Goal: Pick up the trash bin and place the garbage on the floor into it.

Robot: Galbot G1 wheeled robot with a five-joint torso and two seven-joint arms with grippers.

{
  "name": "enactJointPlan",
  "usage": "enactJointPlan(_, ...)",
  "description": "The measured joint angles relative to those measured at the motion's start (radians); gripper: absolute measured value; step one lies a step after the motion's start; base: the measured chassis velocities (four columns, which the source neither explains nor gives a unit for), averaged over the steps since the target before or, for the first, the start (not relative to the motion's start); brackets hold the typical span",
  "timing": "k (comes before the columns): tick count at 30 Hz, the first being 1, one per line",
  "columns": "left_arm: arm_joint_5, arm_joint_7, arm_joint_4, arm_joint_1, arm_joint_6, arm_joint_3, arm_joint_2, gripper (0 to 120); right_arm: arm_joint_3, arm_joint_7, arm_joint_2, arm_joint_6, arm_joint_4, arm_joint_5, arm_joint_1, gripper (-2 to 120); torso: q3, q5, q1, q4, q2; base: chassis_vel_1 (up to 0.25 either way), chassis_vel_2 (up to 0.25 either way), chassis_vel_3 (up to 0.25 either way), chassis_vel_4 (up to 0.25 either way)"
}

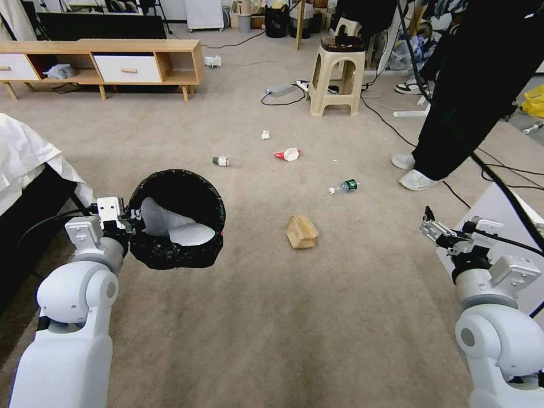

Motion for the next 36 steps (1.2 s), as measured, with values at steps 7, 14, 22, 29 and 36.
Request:
enactJointPlan(7, 0.0, 0.001, 0.004, -0.001, -0.003, 0.0, 0.0, 0, -0.003, 0.0, 0.001, 0.0, -0.004, -0.001, 0.003, 100, 0.0, 0.0001, 0.0, -0.0001, 0.0, -0.097, 0.08, 0.082, -0.098)
enactJointPlan(14, 0.0, 0.001, 0.005, -0.002, -0.003, 0.001, 0.001, 0, -0.003, 0.0, 0.001, 0.001, -0.004, -0.002, 0.003, 100, 0.0, 0.0, 0.0, 0.0, 0.0, -0.09, 0.087, 0.081, -0.072)
enactJointPlan(22, 0.0, 0.002, 0.004, -0.001, -0.003, 0.001, 0.003, 0, -0.005, 0.0, 0.001, 0.002, -0.004, -0.002, 0.006, 100, 0.0, 0.0, 0.0, -0.0001, 0.0, -0.099, 0.098, 0.087, -0.096)
enactJointPlan(29, 0.001, 0.002, 0.0, 0.002, -0.003, 0.0, 0.003, 0, -0.005, 0.0, 0.001, 0.003, -0.003, -0.003, 0.003, 100, 0.0, 0.0, 0.0, -0.0001, 0.0, -0.079, 0.085, 0.085, -0.095)
enactJointPlan(36, 0.003, 0.005, -0.004, 0.005, -0.004, -0.001, 0.003, 0, -0.004, 0.0, 0.0, 0.003, 0.0, -0.003, 0.001, 100, 0.0, 0.0, 0.0, 0.0, 0.0, -0.092, 0.085, 0.089, -0.082)
